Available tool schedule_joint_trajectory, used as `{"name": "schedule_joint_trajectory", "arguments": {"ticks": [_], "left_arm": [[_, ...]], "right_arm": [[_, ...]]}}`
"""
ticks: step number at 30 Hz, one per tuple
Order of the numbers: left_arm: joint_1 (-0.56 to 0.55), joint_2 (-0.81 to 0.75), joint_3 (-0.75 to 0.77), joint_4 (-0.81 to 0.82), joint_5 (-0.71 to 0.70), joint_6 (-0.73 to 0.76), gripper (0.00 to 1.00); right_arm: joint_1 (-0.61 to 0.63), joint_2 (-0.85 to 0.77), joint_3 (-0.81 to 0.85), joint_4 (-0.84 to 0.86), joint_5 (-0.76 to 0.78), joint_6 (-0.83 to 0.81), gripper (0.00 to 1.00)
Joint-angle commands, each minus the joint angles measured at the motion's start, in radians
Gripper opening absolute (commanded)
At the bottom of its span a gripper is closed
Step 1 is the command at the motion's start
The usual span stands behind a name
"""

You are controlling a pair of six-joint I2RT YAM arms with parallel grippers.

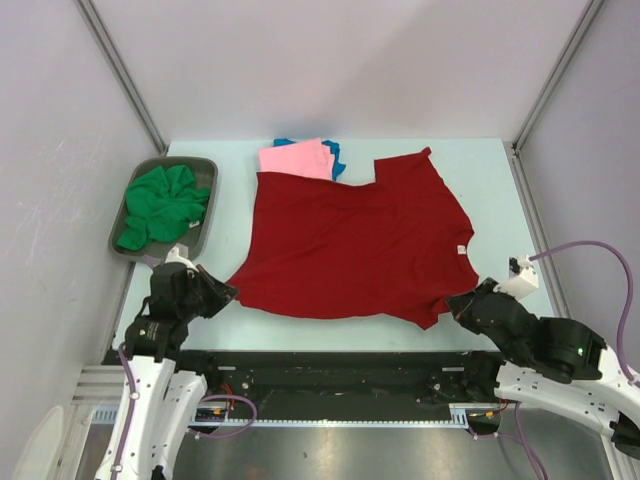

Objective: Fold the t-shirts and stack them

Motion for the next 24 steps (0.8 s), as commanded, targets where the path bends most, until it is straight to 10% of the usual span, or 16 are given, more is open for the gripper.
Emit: {"name": "schedule_joint_trajectory", "arguments": {"ticks": [1,10,24], "left_arm": [[-0.006,0.053,-0.027,0.064,-0.024,-0.027,0.0],[-0.006,0.291,0.013,0.259,-0.042,-0.032,0.0],[-0.006,0.671,0.105,0.475,-0.024,-0.03,0.0]], "right_arm": [[-0.006,0.072,0.04,0.105,0.107,-0.062,0.0],[-0.073,0.224,0.041,0.251,0.188,-0.191,0.0],[-0.72,0.348,-0.054,0.674,-0.383,-0.585,0.0]]}}
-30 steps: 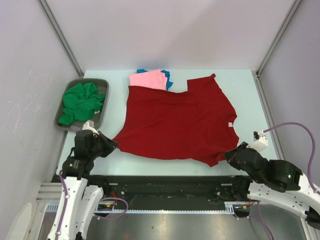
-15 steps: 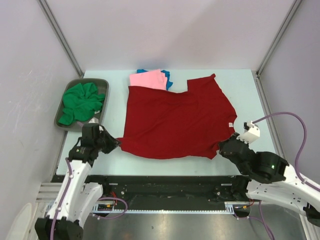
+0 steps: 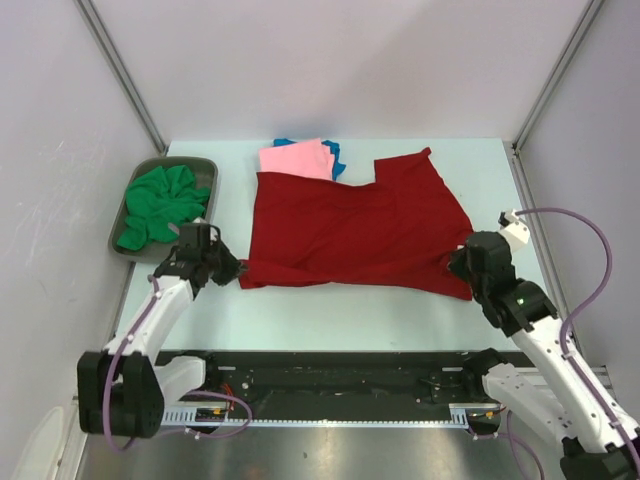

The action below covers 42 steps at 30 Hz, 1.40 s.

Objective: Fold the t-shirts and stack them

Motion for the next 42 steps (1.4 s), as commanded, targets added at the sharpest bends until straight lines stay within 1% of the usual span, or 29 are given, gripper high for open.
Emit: {"name": "schedule_joint_trajectory", "arguments": {"ticks": [1,5,8,15,18,24,28,30,31,32,34,35,36,37,38,39,40,41,42], "left_arm": [[-0.006,0.111,0.092,0.102,0.011,-0.005,0.0],[-0.007,0.213,0.191,0.107,-0.006,0.01,0.0],[-0.01,0.283,0.253,0.11,-0.009,0.016,0.0],[-0.019,0.456,0.38,0.104,-0.017,0.027,0.0],[-0.025,0.512,0.422,0.098,-0.02,0.03,0.0],[-0.045,0.616,0.492,0.083,-0.032,0.039,0.0],[-0.055,0.67,0.531,0.073,-0.038,0.042,0.0],[-0.055,0.693,0.545,0.07,-0.043,0.042,0.0],[-0.055,0.699,0.546,0.069,-0.046,0.042,0.0],[-0.055,0.707,0.546,0.069,-0.051,0.042,0.0],[-0.055,0.714,0.546,0.064,-0.063,0.042,0.0],[-0.055,0.722,0.549,0.061,-0.068,0.042,0.0],[-0.053,0.725,0.548,0.058,-0.075,0.042,0.0],[-0.053,0.728,0.549,0.052,-0.094,0.042,0.05],[-0.055,0.736,0.549,0.047,-0.103,0.038,0.34],[-0.053,0.739,0.552,0.024,-0.114,0.033,0.52],[-0.053,0.742,0.557,0.006,-0.141,0.026,0.77],[-0.053,0.741,0.566,-0.011,-0.153,0.018,1.0],[-0.053,0.731,0.562,-0.019,-0.152,0.018,1.0]], "right_arm": [[-0.132,0.041,-0.018,0.177,-0.213,-0.137,0.0],[-0.193,0.107,-0.02,0.225,-0.328,-0.178,0.0],[-0.221,0.15,-0.02,0.26,-0.38,-0.203,0.0],[-0.285,0.254,-0.017,0.34,-0.466,-0.231,0.0],[-0.31,0.286,-0.012,0.376,-0.49,-0.231,0.0],[-0.353,0.409,0.026,0.448,-0.54,-0.228,0.0],[-0.377,0.51,0.095,0.507,-0.615,-0.188,0.0],[-0.379,0.595,0.13,0.547,-0.646,-0.168,0.0],[-0.383,0.625,0.175,0.557,-0.672,-0.148,0.0],[-0.384,0.686,0.193,0.582,-0.686,-0.134,0.0],[-0.385,0.743,0.229,0.61,-0.718,-0.107,0.0],[-0.385,0.811,0.264,0.632,-0.724,-0.082,0.0],[-0.385,0.845,0.287,0.643,-0.726,-0.073,0.0],[-0.385,0.889,0.307,0.653,-0.743,-0.057,0.08],[-0.385,0.927,0.362,0.651,-0.749,-0.045,0.33],[-0.385,0.999,0.386,0.647,-0.752,-0.045,0.87],[-0.385,1.02,0.402,0.645,-0.744,-0.048,0.99],[-0.391,1.03,0.41,0.643,-0.735,-0.051,1.0],[-0.394,1.009,0.41,0.634,-0.726,-0.069,0.99]]}}
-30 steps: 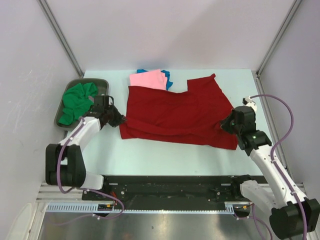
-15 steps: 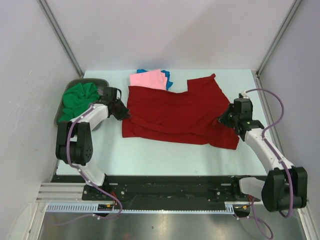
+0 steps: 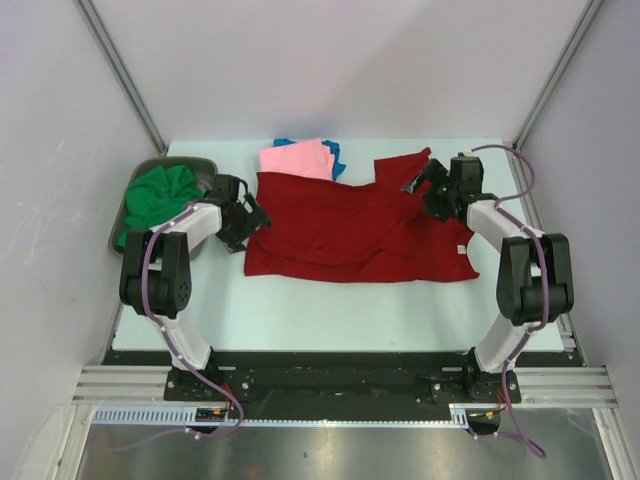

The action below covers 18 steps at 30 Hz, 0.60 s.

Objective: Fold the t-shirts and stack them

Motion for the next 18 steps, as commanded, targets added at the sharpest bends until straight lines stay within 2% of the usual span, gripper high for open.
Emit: {"name": "schedule_joint_trajectory", "arguments": {"ticks": [1,3,4,5,6,9,13,16,18], "left_arm": [[-0.005,-0.022,0.034,-0.061,-0.068,-0.014,1.0],[-0.005,-0.116,-0.028,-0.055,-0.068,-0.019,1.0],[-0.01,-0.161,-0.059,-0.044,-0.064,-0.02,1.0],[-0.016,-0.257,-0.129,-0.033,-0.056,-0.023,1.0],[-0.025,-0.304,-0.165,-0.03,-0.054,-0.025,1.0],[-0.092,-0.425,-0.272,-0.074,-0.048,-0.036,1.0],[-0.203,-0.586,-0.461,-0.035,-0.001,-0.143,1.0],[-0.247,-0.664,-0.634,0.017,-0.008,-0.244,1.0],[-0.25,-0.692,-0.682,0.037,-0.03,-0.289,1.0]], "right_arm": [[-0.012,0.002,0.057,0.015,0.03,-0.012,1.0],[0.003,-0.079,0.032,-0.04,0.148,-0.091,1.0],[0.009,-0.177,0.021,-0.057,0.182,-0.115,1.0],[0.02,-0.223,0.012,-0.113,0.209,-0.133,1.0],[0.041,-0.265,0.007,-0.156,0.303,-0.158,1.0],[0.083,-0.4,-0.011,-0.31,0.415,-0.179,1.0],[0.114,-0.523,-0.148,-0.427,0.45,-0.126,1.0],[0.126,-0.628,-0.267,-0.445,0.424,-0.089,1.0],[0.138,-0.714,-0.319,-0.448,0.434,-0.074,1.0]]}}
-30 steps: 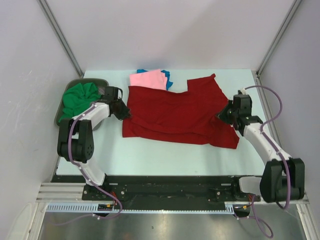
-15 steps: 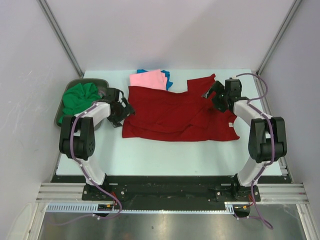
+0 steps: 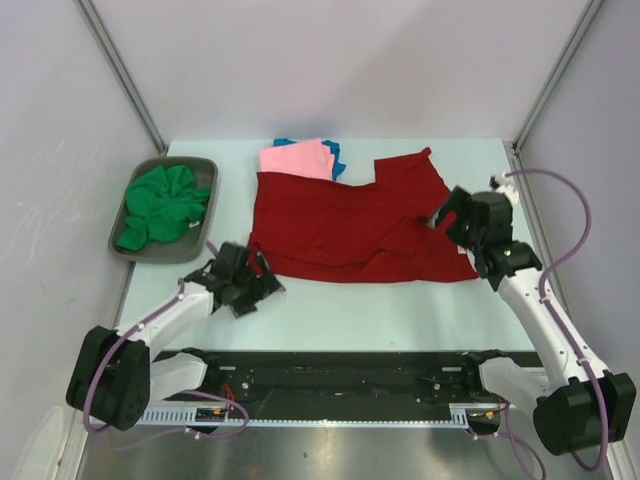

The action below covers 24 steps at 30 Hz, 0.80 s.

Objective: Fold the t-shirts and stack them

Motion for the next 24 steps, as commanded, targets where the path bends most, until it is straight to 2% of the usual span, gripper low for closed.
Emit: {"name": "schedule_joint_trajectory", "arguments": {"ticks": [1,6,11,15,22,24], "left_arm": [[-0.014,-0.088,-0.15,0.05,-0.025,-0.19,1.0],[-0.017,-0.16,-0.215,0.07,-0.133,-0.296,1.0],[-0.017,-0.173,-0.224,0.031,-0.246,-0.393,1.0],[-0.016,-0.112,-0.214,0.045,-0.278,-0.457,1.0],[0.027,0.048,-0.108,0.054,-0.306,-0.462,1.0],[0.043,0.088,-0.092,0.056,-0.309,-0.481,0.97]], "right_arm": [[0.031,-0.098,-0.151,-0.123,0.042,0.044,1.0],[0.08,-0.235,-0.233,-0.135,0.043,0.072,1.0],[0.144,-0.272,-0.245,-0.173,0.112,0.084,1.0],[0.152,-0.263,-0.253,-0.207,0.168,0.112,1.0],[0.15,-0.286,-0.256,-0.185,0.152,0.103,1.0],[0.15,-0.289,-0.259,-0.182,0.154,0.097,1.0]]}}
